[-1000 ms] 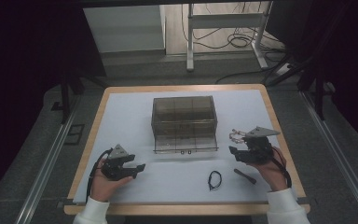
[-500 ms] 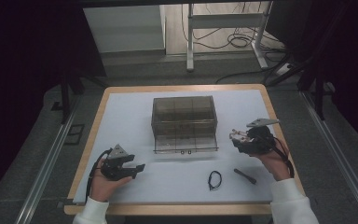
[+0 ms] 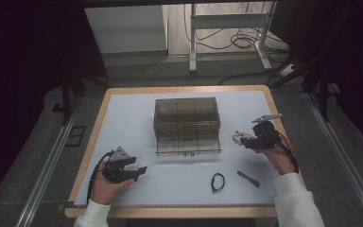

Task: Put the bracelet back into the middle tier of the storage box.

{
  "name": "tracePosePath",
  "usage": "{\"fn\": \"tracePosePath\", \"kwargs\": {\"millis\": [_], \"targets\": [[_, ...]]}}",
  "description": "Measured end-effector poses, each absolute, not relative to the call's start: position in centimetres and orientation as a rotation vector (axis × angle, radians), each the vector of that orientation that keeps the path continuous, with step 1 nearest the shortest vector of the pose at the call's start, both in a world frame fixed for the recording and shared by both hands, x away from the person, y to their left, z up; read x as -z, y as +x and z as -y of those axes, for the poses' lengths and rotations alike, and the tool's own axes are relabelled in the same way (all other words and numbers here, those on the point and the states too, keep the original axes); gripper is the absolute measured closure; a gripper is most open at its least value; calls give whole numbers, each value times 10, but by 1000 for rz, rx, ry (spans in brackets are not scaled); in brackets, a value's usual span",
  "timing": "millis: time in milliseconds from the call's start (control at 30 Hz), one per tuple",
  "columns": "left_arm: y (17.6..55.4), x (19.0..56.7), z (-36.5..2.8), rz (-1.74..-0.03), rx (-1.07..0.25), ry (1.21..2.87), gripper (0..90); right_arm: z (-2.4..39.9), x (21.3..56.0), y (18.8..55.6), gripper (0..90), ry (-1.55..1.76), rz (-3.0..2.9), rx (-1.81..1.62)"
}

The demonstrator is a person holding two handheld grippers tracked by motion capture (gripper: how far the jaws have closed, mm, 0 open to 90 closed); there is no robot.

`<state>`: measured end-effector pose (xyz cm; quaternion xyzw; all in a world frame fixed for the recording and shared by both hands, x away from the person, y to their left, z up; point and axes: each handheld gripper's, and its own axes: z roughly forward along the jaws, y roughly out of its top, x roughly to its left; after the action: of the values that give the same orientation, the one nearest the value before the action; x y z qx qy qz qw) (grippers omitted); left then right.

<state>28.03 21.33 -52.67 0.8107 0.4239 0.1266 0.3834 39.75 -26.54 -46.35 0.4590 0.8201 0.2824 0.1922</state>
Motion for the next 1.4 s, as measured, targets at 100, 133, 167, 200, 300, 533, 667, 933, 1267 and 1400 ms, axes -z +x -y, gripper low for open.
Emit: {"fn": "tracePosePath", "kwargs": {"millis": [100,133,167,200,300,533,667,933,1267,1400], "targets": [[280,527,-213,-1081,-321,2069,374,267,464,403,312,1300,-2306,-773],[281,527,-213,-1076,-323,2073,375,267,464,405,312,1307,-2308,-763],[281,527,-213,-1073,-322,2073,374,267,465,408,310,1314,-2306,-757],[281,527,-213,-1065,-322,2073,372,267,466,409,310,1318,-2307,-754],[280,527,-213,-1061,-322,2073,372,268,469,414,309,1341,-2309,-742],[281,527,-213,-1063,-323,2073,372,271,476,423,309,1363,-2306,-704],[281,528,-212,-1066,-321,2073,372,275,479,429,310,1391,-2297,-683],[281,529,-211,-1067,-316,2080,372,276,483,437,321,1408,-2294,-667],[282,530,-212,-1067,-315,2081,371,276,490,443,331,1424,-2308,-645],[282,530,-212,-1068,-316,2082,369,274,492,445,340,1422,-2318,-635]]}}
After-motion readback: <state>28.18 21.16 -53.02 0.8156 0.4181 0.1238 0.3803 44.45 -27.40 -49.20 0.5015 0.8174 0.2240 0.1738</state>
